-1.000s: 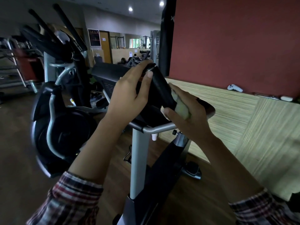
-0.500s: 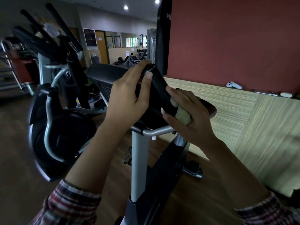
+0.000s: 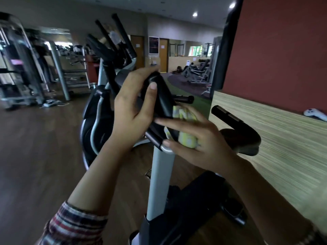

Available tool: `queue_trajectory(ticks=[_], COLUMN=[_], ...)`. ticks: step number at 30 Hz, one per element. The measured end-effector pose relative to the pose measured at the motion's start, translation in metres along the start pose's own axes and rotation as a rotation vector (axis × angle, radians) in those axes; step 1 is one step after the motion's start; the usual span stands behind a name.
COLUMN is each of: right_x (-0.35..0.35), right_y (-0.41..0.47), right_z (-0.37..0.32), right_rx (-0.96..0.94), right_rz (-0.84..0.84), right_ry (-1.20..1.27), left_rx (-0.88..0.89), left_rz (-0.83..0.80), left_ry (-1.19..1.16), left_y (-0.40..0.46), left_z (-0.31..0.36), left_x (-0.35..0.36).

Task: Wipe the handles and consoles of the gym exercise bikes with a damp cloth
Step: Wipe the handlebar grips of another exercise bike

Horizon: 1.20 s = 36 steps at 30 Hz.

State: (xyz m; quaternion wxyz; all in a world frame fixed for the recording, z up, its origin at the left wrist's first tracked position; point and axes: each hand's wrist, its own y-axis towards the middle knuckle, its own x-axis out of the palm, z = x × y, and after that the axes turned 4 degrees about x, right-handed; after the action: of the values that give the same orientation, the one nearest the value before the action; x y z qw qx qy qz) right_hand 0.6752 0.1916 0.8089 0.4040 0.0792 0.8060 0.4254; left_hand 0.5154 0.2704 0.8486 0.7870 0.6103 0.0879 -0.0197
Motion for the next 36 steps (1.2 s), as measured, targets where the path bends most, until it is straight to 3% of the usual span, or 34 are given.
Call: queue_trajectory(ticks=[5, 12, 22, 29, 36], right_x=[-0.004, -0.039, -0.035, -0.029, -0.028], right_y=[-0.001, -0.014, -0.015, -0.017, -0.026], right_z=[0.014, 0.039, 0.035, 0.036, 0.029], right_rx=[-0.030, -0.150, -0.186, -0.169, -0.139], right_rz=[-0.124, -0.307, -0.208, -0.163, 0.049], right_ry=[0.017, -0.079, -0.075, -0.097, -0.229], left_rx=[-0.192, -0.258, -0.201, -0.005, 0.031], left_rz=[0.090, 0.129, 0.125, 0.105, 0.063], left_ry=[-0.016, 0.155, 0.301, 0.474, 0.478], left_y=[-0.007, -0.011, -0.015, -0.021, -0.022], left_z=[0.016, 0.026, 0.033, 0.033, 0.030], left_x=[0.009, 0.016, 0.024, 0.029, 0.028])
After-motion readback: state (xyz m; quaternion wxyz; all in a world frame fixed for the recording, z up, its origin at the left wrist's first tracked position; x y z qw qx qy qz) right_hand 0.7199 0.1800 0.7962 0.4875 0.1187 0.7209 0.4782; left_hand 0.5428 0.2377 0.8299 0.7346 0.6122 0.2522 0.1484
